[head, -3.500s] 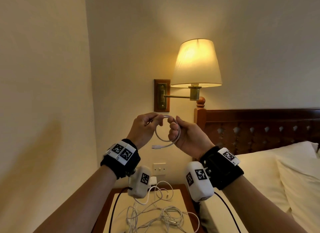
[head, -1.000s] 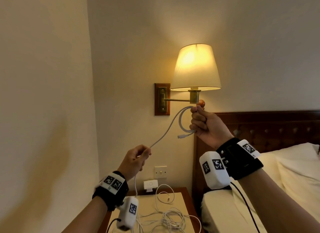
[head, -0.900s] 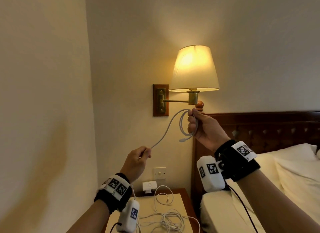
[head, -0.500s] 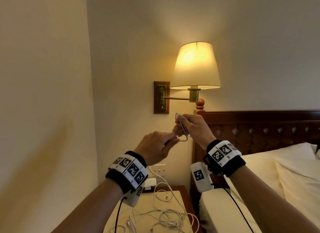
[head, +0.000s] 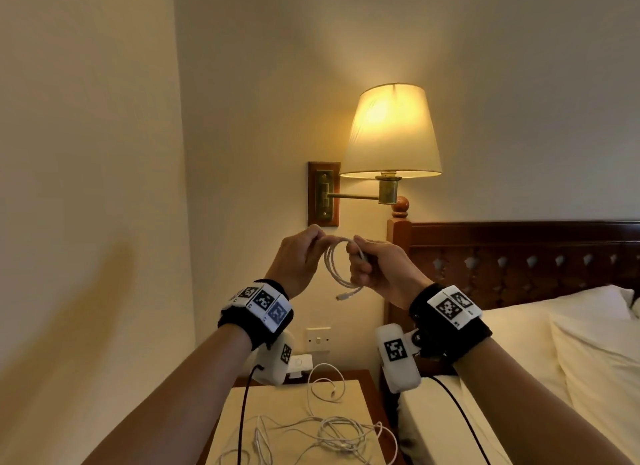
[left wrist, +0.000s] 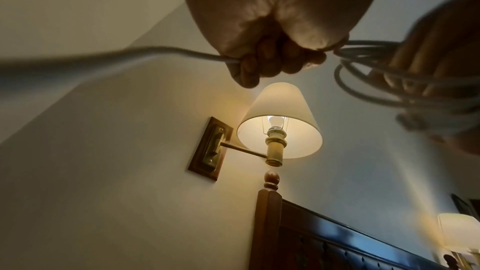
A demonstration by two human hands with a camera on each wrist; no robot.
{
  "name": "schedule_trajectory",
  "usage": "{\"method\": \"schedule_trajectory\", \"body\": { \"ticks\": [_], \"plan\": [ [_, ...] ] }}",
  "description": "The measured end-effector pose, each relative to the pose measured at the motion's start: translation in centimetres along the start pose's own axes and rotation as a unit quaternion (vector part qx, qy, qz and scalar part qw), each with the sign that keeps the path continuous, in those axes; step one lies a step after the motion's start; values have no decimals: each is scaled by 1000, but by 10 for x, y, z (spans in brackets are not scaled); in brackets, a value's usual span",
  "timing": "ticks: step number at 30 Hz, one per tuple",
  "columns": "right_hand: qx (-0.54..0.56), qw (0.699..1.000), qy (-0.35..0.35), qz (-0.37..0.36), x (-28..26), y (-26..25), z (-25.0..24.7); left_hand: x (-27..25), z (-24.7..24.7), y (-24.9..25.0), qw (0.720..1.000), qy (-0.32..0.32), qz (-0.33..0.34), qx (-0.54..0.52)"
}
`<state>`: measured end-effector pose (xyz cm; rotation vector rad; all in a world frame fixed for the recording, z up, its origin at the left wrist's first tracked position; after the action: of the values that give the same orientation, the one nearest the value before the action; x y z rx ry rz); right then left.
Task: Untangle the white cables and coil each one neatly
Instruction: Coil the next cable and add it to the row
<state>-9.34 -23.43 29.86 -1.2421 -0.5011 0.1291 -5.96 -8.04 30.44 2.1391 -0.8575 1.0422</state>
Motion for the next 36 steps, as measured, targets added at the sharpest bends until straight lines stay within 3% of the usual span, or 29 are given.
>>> {"method": "schedule_trajectory", "body": {
  "ticks": [3, 6, 11, 14, 19, 25, 32, 36],
  "plan": [
    [116, 993, -16, 13, -2, -3, 0, -2, -4, -4, 999, -18, -37, -17],
    [148, 988, -34, 29, -4, -2, 1, -8, -4, -3, 990, -59, -91, -93],
    [151, 987, -57, 25, -3, -3, -2, -23, -4, 7, 919, -160, -218, -287],
    [148, 986, -74, 28, -3, -5, 2, -23, -8, 14, 908, -168, -240, -298],
    [162, 982, -90, 23, -2, -8, 9, -20, -11, 22, 902, -144, -221, -341],
    [181, 974, -135, 19, -5, -12, 21, -13, -17, 27, 840, -123, -255, -463],
    [149, 980, -128, -12, -5, -14, 30, -9, -18, 25, 868, -60, -276, -408],
    [158, 982, -96, -27, -5, -14, 25, -15, -22, 27, 925, -35, -228, -303]
  ]
}}
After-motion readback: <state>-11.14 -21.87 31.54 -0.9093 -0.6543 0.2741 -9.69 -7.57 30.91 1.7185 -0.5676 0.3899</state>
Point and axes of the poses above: each hand's wrist, its own x-axis towards the middle knuckle, its own z-axis out of the palm, y = z × x, the point moved 4 cm from there along x, towards the middle knuckle, and after that the axes turned 8 degrees about x, right-handed, at the moved point
